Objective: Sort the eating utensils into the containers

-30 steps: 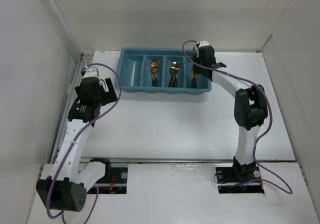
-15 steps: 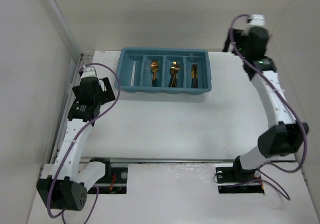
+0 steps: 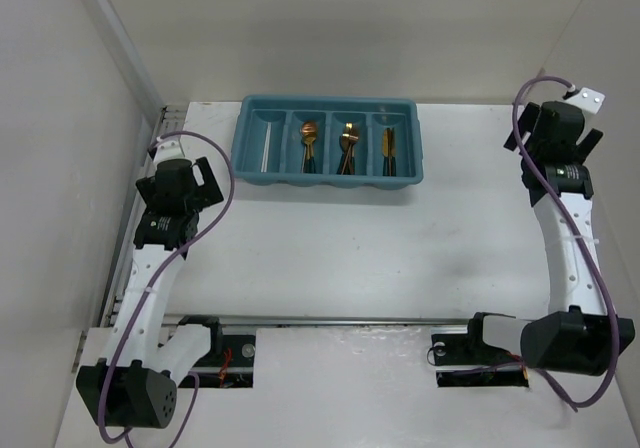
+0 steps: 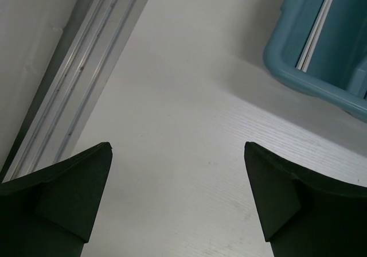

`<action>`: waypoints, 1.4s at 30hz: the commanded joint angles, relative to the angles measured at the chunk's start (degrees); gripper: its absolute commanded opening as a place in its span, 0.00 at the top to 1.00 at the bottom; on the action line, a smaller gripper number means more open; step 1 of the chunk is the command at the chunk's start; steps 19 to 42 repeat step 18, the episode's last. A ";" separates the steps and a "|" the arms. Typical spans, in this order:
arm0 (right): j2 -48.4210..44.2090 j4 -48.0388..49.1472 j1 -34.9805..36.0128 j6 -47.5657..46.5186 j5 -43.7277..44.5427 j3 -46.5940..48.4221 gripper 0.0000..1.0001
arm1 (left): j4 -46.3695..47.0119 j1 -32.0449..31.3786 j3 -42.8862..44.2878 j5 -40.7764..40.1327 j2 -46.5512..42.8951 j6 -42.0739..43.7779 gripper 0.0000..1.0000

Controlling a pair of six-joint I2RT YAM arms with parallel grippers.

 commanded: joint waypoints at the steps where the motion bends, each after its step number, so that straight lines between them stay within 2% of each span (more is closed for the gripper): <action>1: -2.76 -0.01 0.46 2.63 3.54 0.50 0.00 | 2.35 0.26 -0.46 -1.82 -1.48 -0.86 0.00; 12: -6.45 -1.68 0.46 2.63 1.70 -1.26 0.00 | 1.82 0.26 -0.46 -1.21 -4.11 -1.39 0.00; 18: -8.82 0.42 0.46 2.63 -0.05 -2.93 0.00 | 1.82 0.26 -0.98 -1.21 -4.73 -1.39 0.00; 42: -8.82 0.42 0.46 2.63 -0.05 -2.93 0.00 | 1.82 0.26 -0.98 -1.21 -4.73 -1.39 0.00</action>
